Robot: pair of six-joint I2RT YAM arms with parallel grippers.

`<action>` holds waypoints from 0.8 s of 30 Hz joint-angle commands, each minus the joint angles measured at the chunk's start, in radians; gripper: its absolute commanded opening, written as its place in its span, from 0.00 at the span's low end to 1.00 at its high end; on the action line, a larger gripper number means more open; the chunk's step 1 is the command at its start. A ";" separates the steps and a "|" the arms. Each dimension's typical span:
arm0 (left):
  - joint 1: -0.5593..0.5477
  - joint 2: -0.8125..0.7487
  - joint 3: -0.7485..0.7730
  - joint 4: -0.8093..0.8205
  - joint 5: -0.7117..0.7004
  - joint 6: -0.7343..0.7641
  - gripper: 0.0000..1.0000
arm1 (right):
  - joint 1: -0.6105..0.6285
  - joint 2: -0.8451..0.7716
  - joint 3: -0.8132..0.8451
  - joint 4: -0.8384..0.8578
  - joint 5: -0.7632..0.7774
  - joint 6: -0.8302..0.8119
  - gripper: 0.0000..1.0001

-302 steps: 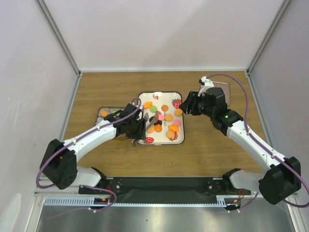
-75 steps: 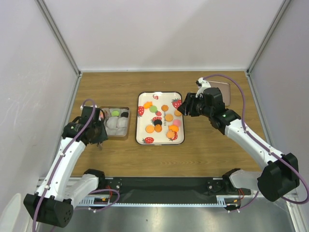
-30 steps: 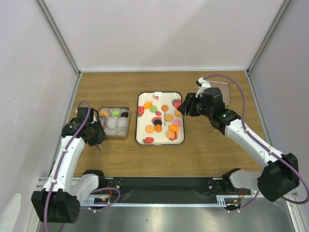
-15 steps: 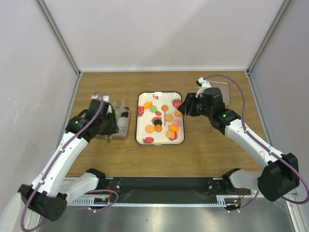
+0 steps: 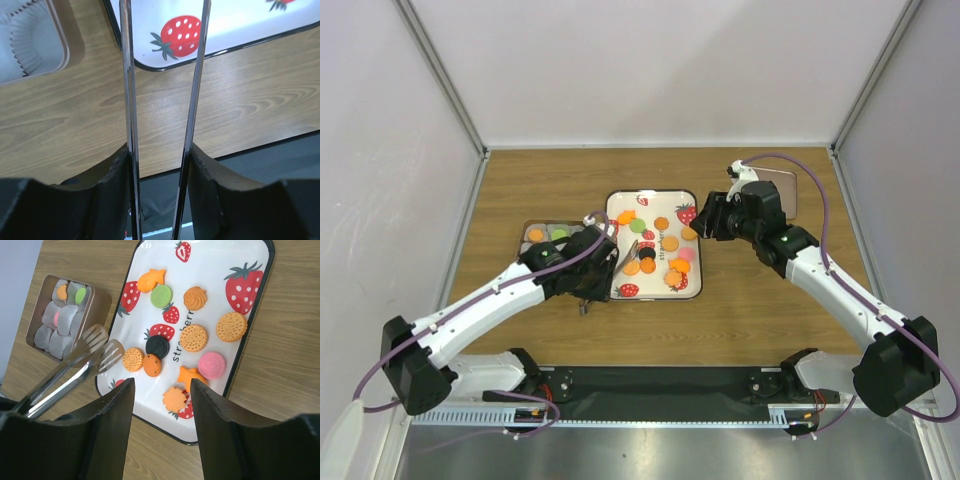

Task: Pack the cookies

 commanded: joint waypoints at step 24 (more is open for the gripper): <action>-0.077 0.128 -0.040 0.046 -0.048 -0.005 0.50 | 0.004 0.008 0.040 0.009 0.015 -0.020 0.54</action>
